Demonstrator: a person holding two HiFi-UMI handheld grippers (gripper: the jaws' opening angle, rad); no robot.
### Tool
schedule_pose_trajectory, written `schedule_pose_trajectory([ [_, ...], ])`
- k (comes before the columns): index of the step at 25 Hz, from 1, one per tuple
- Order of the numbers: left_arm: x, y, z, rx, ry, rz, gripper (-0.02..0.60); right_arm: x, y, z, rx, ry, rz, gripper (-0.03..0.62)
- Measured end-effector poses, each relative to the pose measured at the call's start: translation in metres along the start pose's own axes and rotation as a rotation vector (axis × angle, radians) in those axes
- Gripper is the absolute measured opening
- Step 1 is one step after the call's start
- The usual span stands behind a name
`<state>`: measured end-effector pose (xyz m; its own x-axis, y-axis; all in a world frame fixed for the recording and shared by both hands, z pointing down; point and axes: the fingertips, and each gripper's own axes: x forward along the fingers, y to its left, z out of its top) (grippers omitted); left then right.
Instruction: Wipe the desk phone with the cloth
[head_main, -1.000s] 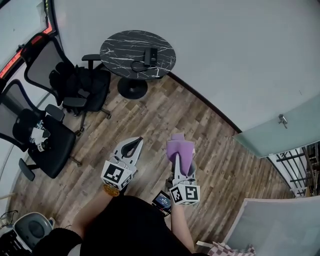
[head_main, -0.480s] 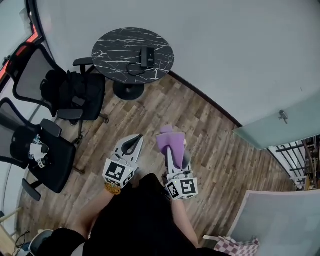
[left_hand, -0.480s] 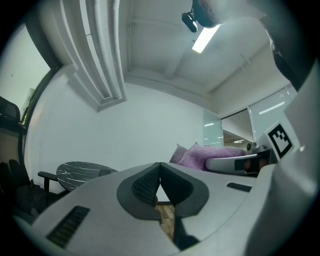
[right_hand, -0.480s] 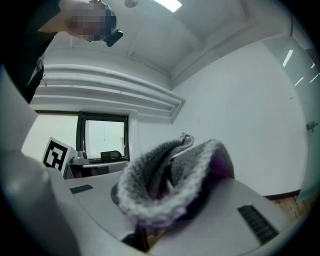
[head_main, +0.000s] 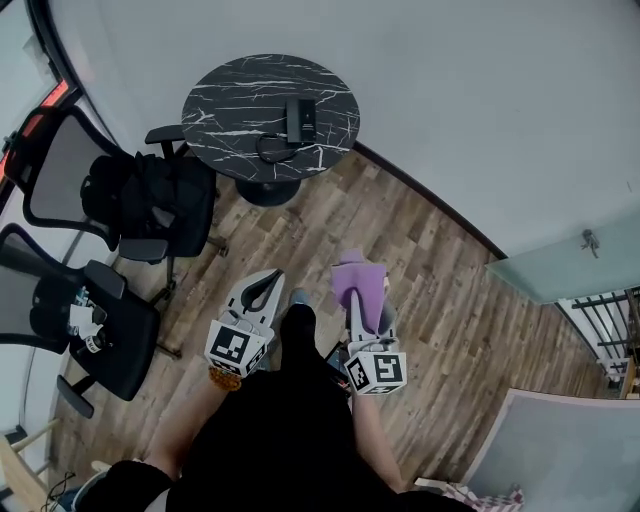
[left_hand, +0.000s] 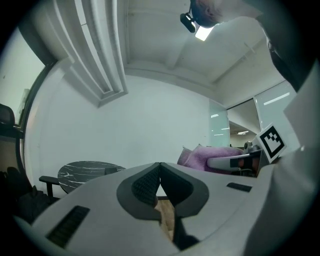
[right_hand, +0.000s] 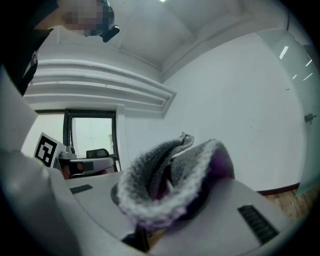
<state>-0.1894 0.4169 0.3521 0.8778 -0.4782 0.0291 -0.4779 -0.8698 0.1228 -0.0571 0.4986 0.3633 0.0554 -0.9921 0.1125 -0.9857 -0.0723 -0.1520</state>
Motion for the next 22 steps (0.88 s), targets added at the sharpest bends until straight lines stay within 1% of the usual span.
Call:
schedule_pose_trajectory([
  [3,0.037,0.023,0.001,0.022,0.035,0.043,0.012,0.043,-0.03,-0.002,0.017,0.023,0.023,0.064],
  [6,0.078,0.043,0.014,0.057,0.048,0.068,0.012,0.088,-0.063,0.009,0.013,0.037,0.05,0.064],
  [10,0.131,0.072,0.03,0.086,0.061,0.116,0.012,0.145,-0.107,0.034,-0.001,0.001,0.091,0.064],
  [14,0.175,0.094,0.031,0.108,0.07,0.163,0.012,0.195,-0.139,0.046,-0.025,-0.007,0.148,0.064],
  [17,0.203,0.11,0.032,0.073,0.06,0.213,0.012,0.232,-0.159,0.053,-0.066,-0.018,0.198,0.064],
  [19,0.212,0.12,0.036,0.046,0.049,0.249,0.012,0.251,-0.165,0.06,-0.093,-0.033,0.221,0.064],
  [22,0.219,0.128,0.031,0.058,0.07,0.274,0.012,0.269,-0.169,0.064,-0.099,-0.044,0.257,0.064],
])
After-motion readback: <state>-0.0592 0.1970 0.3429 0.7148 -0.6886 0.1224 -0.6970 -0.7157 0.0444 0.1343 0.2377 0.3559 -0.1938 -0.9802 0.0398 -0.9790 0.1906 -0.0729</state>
